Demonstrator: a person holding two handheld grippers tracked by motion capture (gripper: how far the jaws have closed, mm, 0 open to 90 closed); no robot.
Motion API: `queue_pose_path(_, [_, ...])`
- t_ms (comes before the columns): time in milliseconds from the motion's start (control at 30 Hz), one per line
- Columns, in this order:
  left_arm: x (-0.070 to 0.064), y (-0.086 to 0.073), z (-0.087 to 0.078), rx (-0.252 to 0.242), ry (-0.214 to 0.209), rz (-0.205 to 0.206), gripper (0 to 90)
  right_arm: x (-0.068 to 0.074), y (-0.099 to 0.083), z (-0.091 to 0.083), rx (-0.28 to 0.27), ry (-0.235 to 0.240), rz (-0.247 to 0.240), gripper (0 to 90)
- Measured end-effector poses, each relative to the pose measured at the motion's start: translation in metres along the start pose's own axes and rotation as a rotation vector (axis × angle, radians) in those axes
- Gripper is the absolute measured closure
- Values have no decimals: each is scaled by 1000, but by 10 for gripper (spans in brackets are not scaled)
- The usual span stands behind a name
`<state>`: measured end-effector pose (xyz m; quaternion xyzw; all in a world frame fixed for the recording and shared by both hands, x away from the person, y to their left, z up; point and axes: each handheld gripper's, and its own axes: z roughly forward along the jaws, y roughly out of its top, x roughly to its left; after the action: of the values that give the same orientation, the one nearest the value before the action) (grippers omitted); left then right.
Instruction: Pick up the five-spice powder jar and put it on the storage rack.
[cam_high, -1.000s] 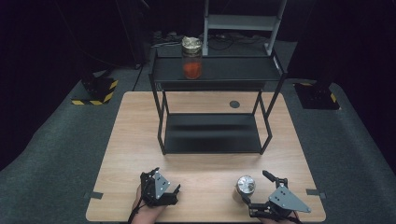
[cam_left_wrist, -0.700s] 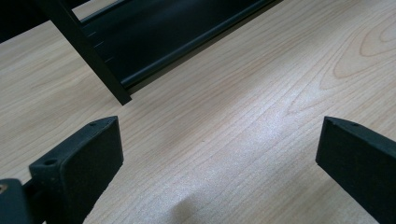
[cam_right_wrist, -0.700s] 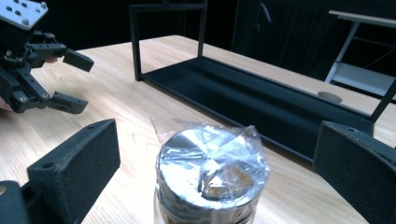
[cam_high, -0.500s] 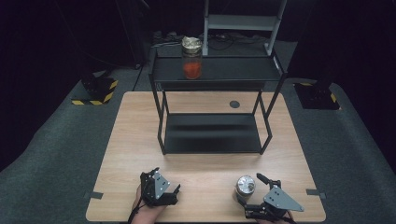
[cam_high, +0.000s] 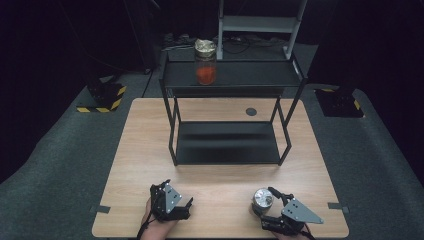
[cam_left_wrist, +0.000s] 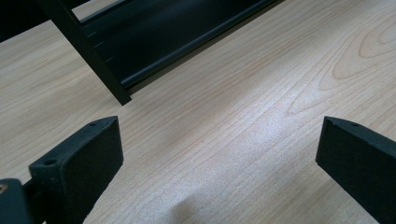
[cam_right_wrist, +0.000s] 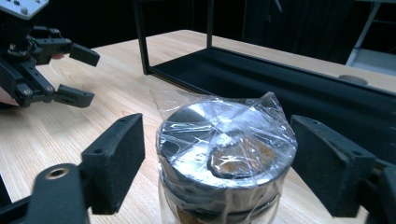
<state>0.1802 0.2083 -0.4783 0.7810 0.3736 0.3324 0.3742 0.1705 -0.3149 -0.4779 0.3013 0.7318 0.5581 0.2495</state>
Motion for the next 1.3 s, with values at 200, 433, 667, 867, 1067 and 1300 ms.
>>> queue_pose_path(200, [0, 0, 0, -1, -1, -3, 10, -5, -5, 1, 4, 11, 21, 261])
queue_pose_path(433, [1, 0, 0, -1, -1, -3, 10, -6, -12, 1, -26, 18, 30, 318])
queue_pose_path(667, [1, -1, 0, -4, -2, -7, 10, -4, -19, 1, -51, 11, 21, 332])
queue_pose_path(867, [1, -1, 0, -6, -3, -8, 10, -3, -20, 1, -57, 6, 11, 339])
queue_pose_path(1067, [2, -2, -1, -9, -5, -11, 10, -3, -18, 0, -55, -1, 22, 342])
queue_pose_path(1300, [2, -2, -1, -10, -6, -11, 10, -3, -18, -7, -79, -46, 26, 341])
